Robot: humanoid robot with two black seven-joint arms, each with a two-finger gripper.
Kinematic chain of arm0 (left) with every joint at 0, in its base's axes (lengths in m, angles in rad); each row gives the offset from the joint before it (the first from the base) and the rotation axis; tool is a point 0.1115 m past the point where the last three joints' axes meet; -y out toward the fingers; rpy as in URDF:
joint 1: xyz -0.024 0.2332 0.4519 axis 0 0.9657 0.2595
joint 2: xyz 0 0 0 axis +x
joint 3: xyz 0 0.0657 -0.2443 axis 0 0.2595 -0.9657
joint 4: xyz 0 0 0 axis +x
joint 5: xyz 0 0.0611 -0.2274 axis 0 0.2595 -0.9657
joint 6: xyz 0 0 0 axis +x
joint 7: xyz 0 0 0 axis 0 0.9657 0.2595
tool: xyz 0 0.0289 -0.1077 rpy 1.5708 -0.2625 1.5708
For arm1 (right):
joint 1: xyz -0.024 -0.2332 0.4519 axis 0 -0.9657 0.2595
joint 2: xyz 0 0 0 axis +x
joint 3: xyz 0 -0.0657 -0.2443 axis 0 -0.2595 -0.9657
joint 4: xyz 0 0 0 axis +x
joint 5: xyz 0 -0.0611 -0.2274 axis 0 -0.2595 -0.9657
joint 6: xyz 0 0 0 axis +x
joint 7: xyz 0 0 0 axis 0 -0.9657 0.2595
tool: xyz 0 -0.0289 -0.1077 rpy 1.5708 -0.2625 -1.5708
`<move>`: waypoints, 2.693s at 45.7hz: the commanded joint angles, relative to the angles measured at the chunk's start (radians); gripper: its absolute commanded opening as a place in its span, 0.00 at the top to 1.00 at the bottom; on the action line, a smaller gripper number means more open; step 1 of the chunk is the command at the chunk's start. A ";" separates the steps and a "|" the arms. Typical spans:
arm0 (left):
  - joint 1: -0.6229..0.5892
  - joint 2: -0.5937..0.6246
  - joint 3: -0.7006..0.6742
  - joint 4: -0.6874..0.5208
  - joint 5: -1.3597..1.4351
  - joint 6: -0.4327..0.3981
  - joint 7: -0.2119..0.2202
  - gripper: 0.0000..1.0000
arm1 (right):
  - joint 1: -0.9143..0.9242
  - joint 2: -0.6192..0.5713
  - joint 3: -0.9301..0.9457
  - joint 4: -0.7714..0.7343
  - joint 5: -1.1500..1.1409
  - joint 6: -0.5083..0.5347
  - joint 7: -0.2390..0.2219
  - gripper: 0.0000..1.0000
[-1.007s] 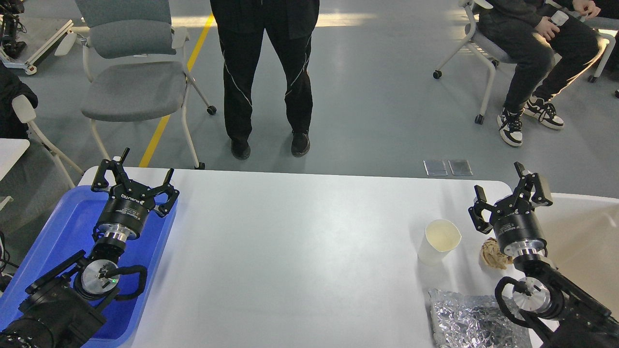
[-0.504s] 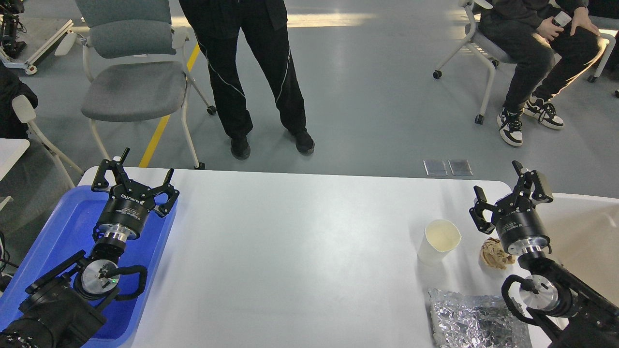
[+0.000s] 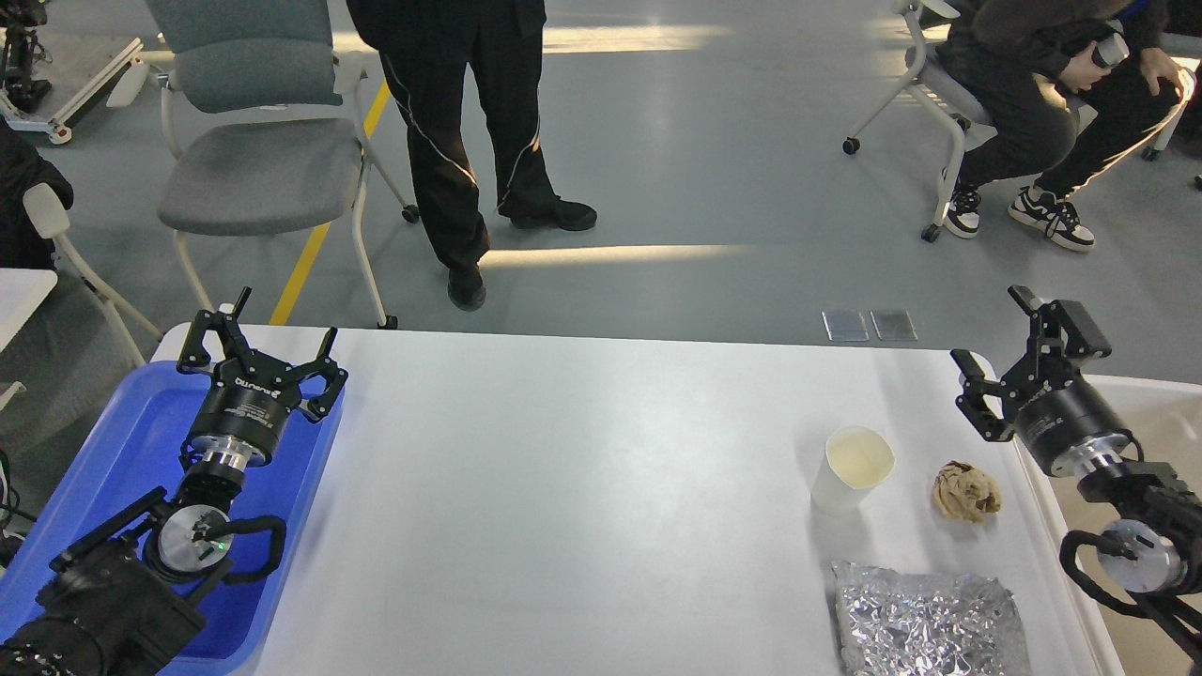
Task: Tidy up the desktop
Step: 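Raise the right gripper and swing it out beside the white paper cup, then lower the open right gripper around the white paper cup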
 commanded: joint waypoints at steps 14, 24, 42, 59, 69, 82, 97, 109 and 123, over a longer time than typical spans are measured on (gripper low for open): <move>0.000 0.000 0.000 0.000 0.000 0.000 0.000 0.00 | 0.244 -0.328 -0.391 0.225 -0.069 0.003 -0.170 0.00; 0.000 0.000 0.000 0.000 0.000 0.000 0.000 0.00 | 0.341 -0.379 -0.404 0.286 -0.081 0.009 -0.374 0.00; 0.000 0.001 0.000 0.000 0.000 0.000 0.000 0.00 | 0.646 -0.371 -0.771 0.361 -0.536 -0.058 -0.368 0.00; 0.000 0.001 0.000 0.000 0.000 0.000 0.000 0.00 | 0.869 -0.063 -1.237 0.247 -0.744 -0.166 -0.352 0.00; 0.000 0.000 0.000 0.000 0.000 0.000 0.000 0.00 | 0.850 0.002 -1.314 0.179 -0.790 -0.225 -0.330 0.00; 0.000 0.001 0.000 0.000 0.000 0.000 0.000 0.00 | 0.786 0.048 -1.348 0.102 -0.806 -0.292 -0.333 0.00; 0.000 0.000 0.000 0.000 0.000 0.000 0.000 0.00 | 0.746 0.078 -1.329 0.059 -0.783 -0.288 -0.324 0.01; 0.000 0.000 0.000 0.000 0.000 0.000 0.000 0.00 | 0.742 0.091 -1.336 0.062 -0.797 -0.293 -0.324 0.22; 0.000 0.000 0.000 0.000 0.000 0.000 0.000 0.00 | 0.748 0.080 -1.346 0.062 -0.859 -0.296 -0.313 1.00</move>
